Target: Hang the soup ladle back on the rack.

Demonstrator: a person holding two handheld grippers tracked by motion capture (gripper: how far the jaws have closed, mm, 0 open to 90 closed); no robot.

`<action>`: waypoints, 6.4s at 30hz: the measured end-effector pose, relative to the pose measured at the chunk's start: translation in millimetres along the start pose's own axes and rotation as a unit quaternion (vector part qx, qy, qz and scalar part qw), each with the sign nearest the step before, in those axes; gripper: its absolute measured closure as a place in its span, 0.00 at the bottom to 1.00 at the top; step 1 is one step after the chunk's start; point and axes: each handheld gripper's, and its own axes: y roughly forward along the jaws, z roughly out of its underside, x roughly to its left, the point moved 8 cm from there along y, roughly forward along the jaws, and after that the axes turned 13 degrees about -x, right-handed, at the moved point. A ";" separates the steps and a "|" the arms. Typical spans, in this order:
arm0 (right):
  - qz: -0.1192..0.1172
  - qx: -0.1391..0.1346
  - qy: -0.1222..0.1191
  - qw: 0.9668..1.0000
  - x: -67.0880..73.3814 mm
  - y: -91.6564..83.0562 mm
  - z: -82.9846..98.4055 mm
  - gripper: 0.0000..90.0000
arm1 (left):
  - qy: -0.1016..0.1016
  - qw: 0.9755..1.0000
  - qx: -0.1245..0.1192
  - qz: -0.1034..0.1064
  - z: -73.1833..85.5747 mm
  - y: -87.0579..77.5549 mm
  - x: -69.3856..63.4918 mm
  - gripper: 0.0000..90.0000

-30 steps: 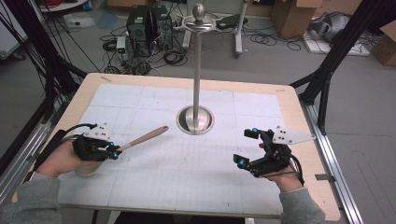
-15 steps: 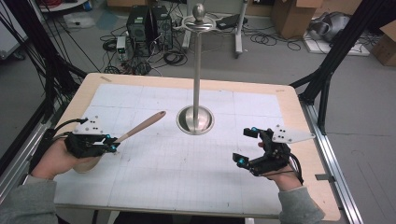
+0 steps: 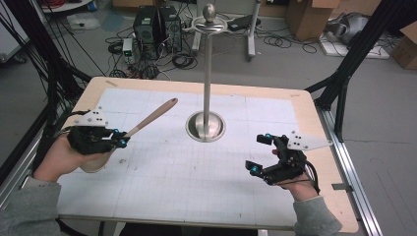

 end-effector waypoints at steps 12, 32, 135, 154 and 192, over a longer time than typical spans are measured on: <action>0.001 -0.002 0.002 1.000 -0.2 -0.5 -0.8 0.00 | -0.006 0.999 -0.019 -0.030 -35.6 -7.1 13.1 0.86; 0.000 -0.004 0.001 1.000 -0.4 -1.1 -1.7 0.00 | 0.001 0.996 -0.079 -0.046 -95.8 -16.2 16.1 0.86; -0.007 -0.017 -0.001 1.000 0.4 -3.7 -9.2 0.00 | -0.043 0.993 -0.103 -0.042 -120.6 89.6 4.1 0.86; -0.007 -0.018 -0.002 1.000 0.8 -2.9 -10.4 0.00 | -0.066 0.992 -0.090 -0.055 -126.1 125.1 -0.2 0.86; -0.010 -0.015 -0.003 1.000 0.4 0.1 -10.0 0.00 | -0.023 0.986 -0.162 0.000 -104.1 52.0 0.9 0.02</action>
